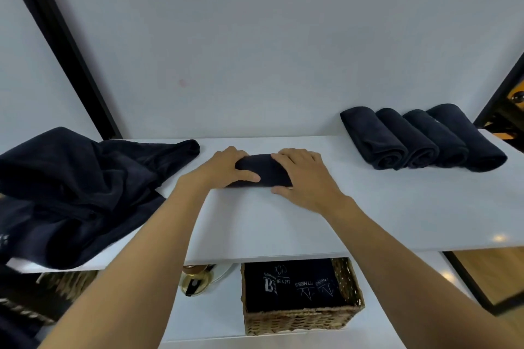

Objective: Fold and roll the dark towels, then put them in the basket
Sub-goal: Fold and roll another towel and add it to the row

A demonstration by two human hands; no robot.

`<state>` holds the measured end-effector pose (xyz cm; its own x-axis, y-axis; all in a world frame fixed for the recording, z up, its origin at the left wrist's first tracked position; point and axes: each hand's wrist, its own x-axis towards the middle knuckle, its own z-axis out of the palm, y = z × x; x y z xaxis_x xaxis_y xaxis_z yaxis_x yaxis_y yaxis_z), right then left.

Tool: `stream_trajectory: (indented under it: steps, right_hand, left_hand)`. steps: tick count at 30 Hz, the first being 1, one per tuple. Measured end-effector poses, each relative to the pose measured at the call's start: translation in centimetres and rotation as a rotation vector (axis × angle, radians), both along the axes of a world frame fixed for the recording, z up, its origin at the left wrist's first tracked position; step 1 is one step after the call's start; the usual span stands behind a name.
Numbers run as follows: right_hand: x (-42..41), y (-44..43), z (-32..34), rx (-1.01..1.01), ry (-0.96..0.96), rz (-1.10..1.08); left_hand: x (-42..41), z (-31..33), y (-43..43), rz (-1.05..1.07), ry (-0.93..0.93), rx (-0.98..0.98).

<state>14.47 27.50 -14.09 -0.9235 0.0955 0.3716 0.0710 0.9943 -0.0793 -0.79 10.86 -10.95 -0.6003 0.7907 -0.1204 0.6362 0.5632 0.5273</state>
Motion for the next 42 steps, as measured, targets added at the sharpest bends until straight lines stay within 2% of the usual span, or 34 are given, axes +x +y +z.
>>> stream_trajectory:
  steps: [2,4,7,9,12,15,18,25,27,29,31,33,35,38,42]
  right_hand:
    - [-0.6,0.4,0.3,0.099,-0.057,-0.031]
    - [-1.4,0.3,1.2,0.090,-0.088,-0.094]
    - [-2.2,0.0,2.7,-0.211,-0.135,-0.245]
    - [-2.3,-0.1,3.5,-0.472,-0.170,-0.323]
    - [-1.4,0.5,4.4,-0.802,-0.135,-0.375]
    - [0.4,2.6,5.2,-1.005,-0.038,-0.407]
    - [1.3,6.2,5.9,-0.882,-0.045,-0.497]
    - [0.4,13.1,5.3,-0.160,-0.068,-0.571]
    - [0.2,13.7,4.9,0.014,-0.126,-0.551]
    - [0.4,13.9,4.6,0.167,-0.153,-0.505]
    - [0.3,14.0,4.7,0.224,-0.163,-0.477]
    - [0.1,13.8,4.9,0.236,-0.178,-0.479]
    - [-0.3,13.4,5.2,0.247,-0.190,-0.499]
    - [-0.9,11.9,5.8,0.245,-0.144,-0.512]
    - [-2.9,7.5,6.6,0.152,-0.005,-0.380]
  left_hand:
    - [0.3,0.0,0.4,0.082,-0.060,0.080]
    - [1.2,-0.6,0.8,0.292,-0.069,0.210]
    - [3.8,-1.8,2.1,0.619,-0.195,0.519]
    - [6.2,-1.7,4.0,0.641,-0.255,0.620]
    - [9.2,-1.1,7.4,0.593,-0.341,0.628]
    - [10.6,-0.4,10.8,0.487,-0.412,0.659]
    - [11.2,0.1,14.8,0.411,-0.451,0.683]
    - [11.1,-2.0,23.3,0.359,-0.478,0.728]
    - [11.0,-3.0,24.4,0.367,-0.428,0.727]
    - [10.8,-3.8,24.8,0.352,-0.246,0.628]
    - [10.0,-4.1,24.7,0.320,0.025,0.429]
    - [9.0,-3.9,24.5,0.261,0.141,0.295]
    - [8.5,-3.4,23.8,0.180,0.114,0.268]
    - [8.3,-2.3,22.0,0.131,-0.001,0.327]
    - [6.8,0.0,16.4,0.152,0.042,0.398]
